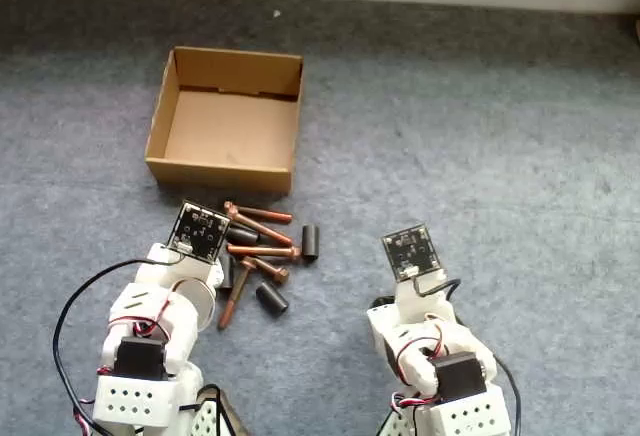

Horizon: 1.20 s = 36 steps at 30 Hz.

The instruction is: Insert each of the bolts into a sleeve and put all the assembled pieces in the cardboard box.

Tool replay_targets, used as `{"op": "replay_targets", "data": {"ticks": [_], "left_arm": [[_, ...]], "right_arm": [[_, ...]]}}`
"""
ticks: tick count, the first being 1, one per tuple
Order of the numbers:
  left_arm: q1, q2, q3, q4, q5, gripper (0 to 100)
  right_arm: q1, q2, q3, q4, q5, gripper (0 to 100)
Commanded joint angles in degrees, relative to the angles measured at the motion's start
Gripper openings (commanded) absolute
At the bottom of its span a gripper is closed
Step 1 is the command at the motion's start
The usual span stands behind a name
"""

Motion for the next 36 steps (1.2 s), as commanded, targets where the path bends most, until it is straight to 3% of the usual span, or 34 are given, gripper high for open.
{"op": "replay_targets", "data": {"ticks": [1, 19, 26, 31, 36], "left_arm": [[-0.4, -0.6, 1.5, 0.2, -0.4, 4], [-0.1, -0.6, 1.5, 0.4, -0.3, 4], [0.6, -1.2, 1.4, 15.6, -0.3, 4], [0.4, -1.3, 0.8, 15.6, -0.4, 4], [-5.1, -1.3, -1.5, 8.6, -0.4, 4]], "right_arm": [[0.4, -0.7, 8.2, 0.2, 0.5, 0.5], [0.4, -0.7, 8.2, 0.2, 0.5, 0.5], [0.1, -0.7, 8.2, 0.2, 0.5, 0.5], [0.5, -0.7, 8.2, 0.6, 0.6, 0.5], [2.6, -0.8, 4.6, 0.5, 0.6, 0.5]]}}
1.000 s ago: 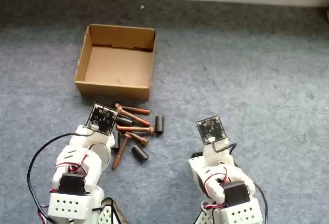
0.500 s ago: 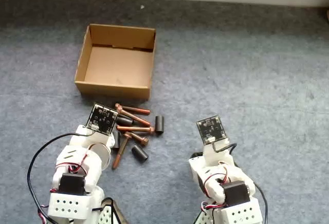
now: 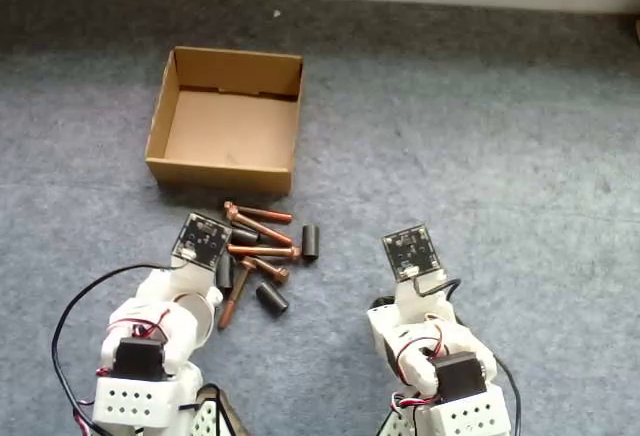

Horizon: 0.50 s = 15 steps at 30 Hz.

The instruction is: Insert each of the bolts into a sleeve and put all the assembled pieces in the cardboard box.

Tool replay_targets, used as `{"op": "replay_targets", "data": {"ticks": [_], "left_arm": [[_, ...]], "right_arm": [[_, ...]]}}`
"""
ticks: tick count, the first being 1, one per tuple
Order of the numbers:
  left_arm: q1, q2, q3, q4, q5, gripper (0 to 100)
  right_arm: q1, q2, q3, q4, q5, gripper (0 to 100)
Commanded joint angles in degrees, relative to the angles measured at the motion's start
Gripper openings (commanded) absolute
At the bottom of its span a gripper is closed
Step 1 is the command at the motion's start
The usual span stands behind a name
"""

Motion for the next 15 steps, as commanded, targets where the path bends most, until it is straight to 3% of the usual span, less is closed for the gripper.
{"op": "replay_targets", "data": {"ticks": [1, 4, 8, 12, 15], "left_arm": [[-5.6, -0.4, -1.5, -7.4, -0.4, 4], [-9.6, -0.4, -0.9, -13.1, -0.2, 4], [-11.0, -0.4, -1.5, -14.2, -0.2, 4], [-11.1, -0.4, -1.5, -14.2, -0.2, 4], [-11.0, -0.4, -1.3, -14.2, -0.4, 4]], "right_arm": [[3.6, -0.8, 2.9, 0.2, 0.6, 0.5], [7.6, -0.8, -1.6, -3.3, 0.7, 0.6], [8.9, -0.6, -4.8, -6.8, 2.4, 1.5], [5.9, -0.4, -12.0, -4.9, 5.0, 9.8], [2.9, 3.7, -19.7, -3.1, 5.0, 10.5]]}}
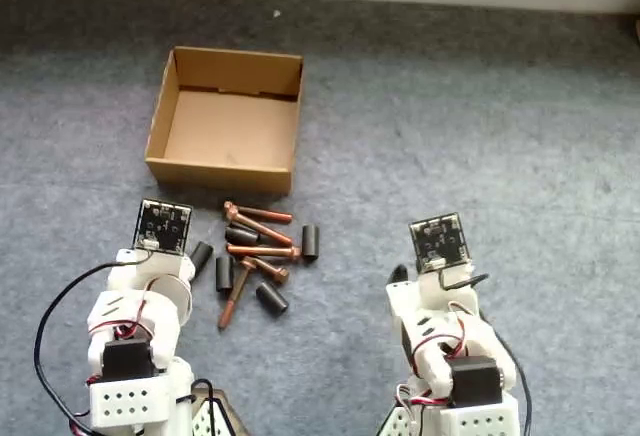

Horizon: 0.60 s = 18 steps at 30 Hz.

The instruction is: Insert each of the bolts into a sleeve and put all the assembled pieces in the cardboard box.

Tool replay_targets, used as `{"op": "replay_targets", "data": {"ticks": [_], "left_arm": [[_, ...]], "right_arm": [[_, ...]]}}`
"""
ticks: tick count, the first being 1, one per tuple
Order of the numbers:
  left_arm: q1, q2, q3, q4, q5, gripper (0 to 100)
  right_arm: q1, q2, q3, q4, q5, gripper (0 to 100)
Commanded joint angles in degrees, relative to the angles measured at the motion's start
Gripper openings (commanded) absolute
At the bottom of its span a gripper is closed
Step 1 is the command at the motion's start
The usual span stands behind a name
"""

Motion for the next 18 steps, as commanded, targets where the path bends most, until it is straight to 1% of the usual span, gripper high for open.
{"op": "replay_targets", "data": {"ticks": [1, 3, 6, 10, 13, 18], "left_arm": [[-0.3, -0.4, -0.9, -1.1, -0.4, 4], [-0.3, -0.4, -0.7, -1.1, -0.4, 4], [-0.3, -0.3, -0.7, -1.1, -0.4, 4], [-0.3, -0.3, -0.6, -1.1, -0.4, 4], [0.0, -0.3, 0.7, -1.4, -0.4, 5], [0.0, -0.3, 0.9, -1.4, -0.4, 5]], "right_arm": [[-4.3, 6.7, -11.7, 0.7, 0.6, 10.5], [-6.7, 15.3, -17.2, 0.6, -0.4, 10.6], [-11.1, 30.7, -27.0, -0.2, -6.7, 10.8], [-16.0, 51.2, -38.5, -0.1, -12.7, 10.8], [-18.0, 64.3, -45.5, -0.1, -15.8, 10.8], [-20.0, 81.6, -55.4, -0.2, -20.2, 10.8]]}}
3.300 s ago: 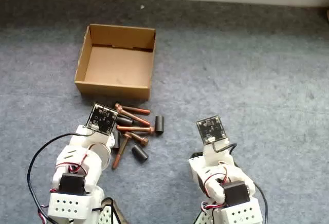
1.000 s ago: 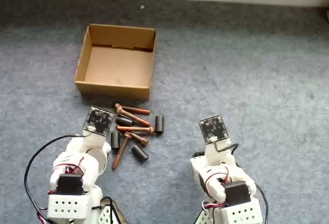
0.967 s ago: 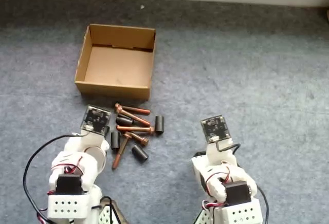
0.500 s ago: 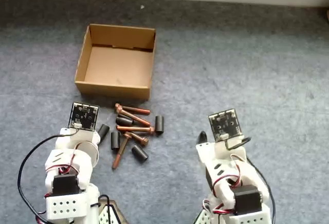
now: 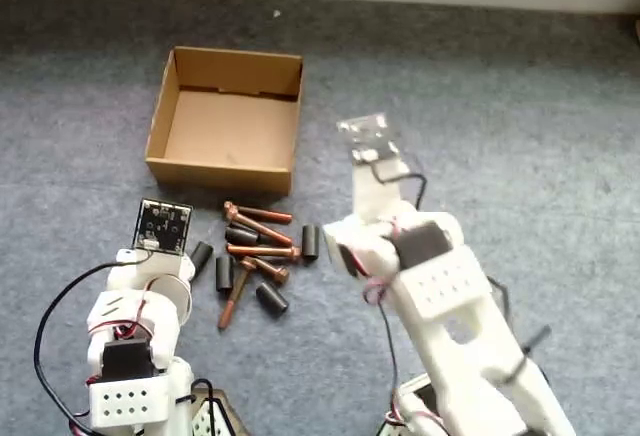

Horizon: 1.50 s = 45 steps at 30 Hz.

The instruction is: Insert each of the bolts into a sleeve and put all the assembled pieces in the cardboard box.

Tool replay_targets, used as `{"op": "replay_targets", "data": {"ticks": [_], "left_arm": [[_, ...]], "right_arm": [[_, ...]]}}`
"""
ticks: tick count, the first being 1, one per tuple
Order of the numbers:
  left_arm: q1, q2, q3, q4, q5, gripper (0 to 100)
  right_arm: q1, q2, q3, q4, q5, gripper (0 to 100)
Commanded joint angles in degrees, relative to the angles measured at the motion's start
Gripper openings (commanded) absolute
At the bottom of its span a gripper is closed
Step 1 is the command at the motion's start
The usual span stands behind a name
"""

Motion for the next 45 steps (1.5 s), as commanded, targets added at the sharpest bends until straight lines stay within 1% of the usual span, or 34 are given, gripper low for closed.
{"op": "replay_targets", "data": {"ticks": [1, 6, 14, 24, 29, 30, 32, 35, 40, 45], "left_arm": [[-0.1, -0.3, 0.6, -1.2, -0.4, 5], [-0.1, -0.3, 0.6, -1.1, -0.4, 5], [-0.3, -0.3, 0.7, -1.0, -0.4, 5], [-0.3, -0.3, 0.7, -1.0, -0.4, 5], [-0.2, -0.3, 1.4, -1.2, -0.5, 5], [-0.2, -0.3, 1.4, -1.1, -0.5, 5], [-0.2, -0.3, 1.4, -1.1, -0.5, 5], [-0.2, -0.3, 1.4, -1.1, -0.5, 5], [-0.4, -0.3, 1.4, -1.0, -0.6, 5], [-0.4, -0.3, 0.1, -1.0, -5.5, 5]], "right_arm": [[-2.0, 11.8, -9.3, -0.7, -4.0, 10.8], [-3.4, 23.8, -15.3, -5.5, -7.3, 10.8], [-4.1, 33.9, -17.5, -12.3, -7.0, 10.5], [-4.3, 43.2, -17.5, -13.8, -6.9, 10.5], [-6.3, 46.5, -17.5, -13.3, -6.8, 10.0], [-6.5, 46.5, -17.5, -12.7, -6.8, 8.0], [-6.5, 46.0, -17.6, -11.1, -5.2, 0.5], [-6.4, 43.3, -19.2, -7.3, -0.5, 0.6], [-3.5, 31.9, -22.2, 2.1, -0.4, 0.5], [0.7, 16.3, -21.1, 5.4, -0.4, 0.5]]}}
